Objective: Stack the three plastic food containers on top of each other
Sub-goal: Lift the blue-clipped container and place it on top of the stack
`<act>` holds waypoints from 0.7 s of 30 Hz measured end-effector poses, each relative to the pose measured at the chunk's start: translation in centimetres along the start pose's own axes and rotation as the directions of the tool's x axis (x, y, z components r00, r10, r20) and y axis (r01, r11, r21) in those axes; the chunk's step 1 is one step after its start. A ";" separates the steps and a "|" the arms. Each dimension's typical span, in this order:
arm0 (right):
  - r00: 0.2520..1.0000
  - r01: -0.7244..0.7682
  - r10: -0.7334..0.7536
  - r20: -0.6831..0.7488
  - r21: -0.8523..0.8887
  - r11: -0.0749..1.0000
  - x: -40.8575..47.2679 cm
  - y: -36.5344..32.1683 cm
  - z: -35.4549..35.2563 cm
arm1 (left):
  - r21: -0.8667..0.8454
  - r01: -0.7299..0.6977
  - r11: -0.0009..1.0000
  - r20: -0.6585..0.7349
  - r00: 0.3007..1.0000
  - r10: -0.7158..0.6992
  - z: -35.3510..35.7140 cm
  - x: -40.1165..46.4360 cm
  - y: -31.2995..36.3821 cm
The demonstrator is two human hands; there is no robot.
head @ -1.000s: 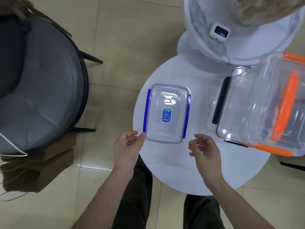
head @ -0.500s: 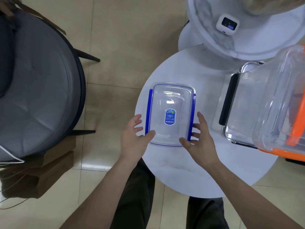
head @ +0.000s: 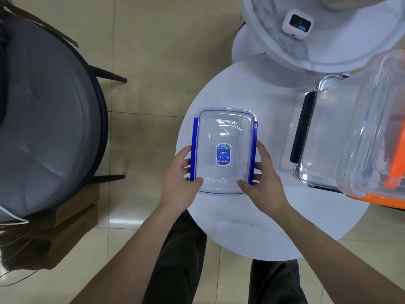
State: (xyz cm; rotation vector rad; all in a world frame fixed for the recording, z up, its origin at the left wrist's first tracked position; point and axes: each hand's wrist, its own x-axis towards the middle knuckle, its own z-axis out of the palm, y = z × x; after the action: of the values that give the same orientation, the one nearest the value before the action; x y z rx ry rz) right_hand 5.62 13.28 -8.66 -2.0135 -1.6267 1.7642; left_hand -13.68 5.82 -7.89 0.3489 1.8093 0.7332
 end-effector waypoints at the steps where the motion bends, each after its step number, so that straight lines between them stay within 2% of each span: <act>1: 1.000 0.003 -0.003 0.001 -0.002 1.000 0.0 0.0 0.0 | 0.014 -0.006 1.000 0.002 1.000 0.006 0.0 0.0 -0.1; 21: 1.000 0.019 -0.019 -0.018 0.000 1.000 -0.6 -0.5 0.1 | 0.051 -0.027 0.998 -0.011 1.000 0.028 -0.3 -0.5 0.5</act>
State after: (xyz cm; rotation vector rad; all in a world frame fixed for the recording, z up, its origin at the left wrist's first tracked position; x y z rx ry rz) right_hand 5.36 13.02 -7.96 -2.0010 -1.6354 1.7343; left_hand -13.82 5.87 -7.15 0.4046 1.8400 0.7105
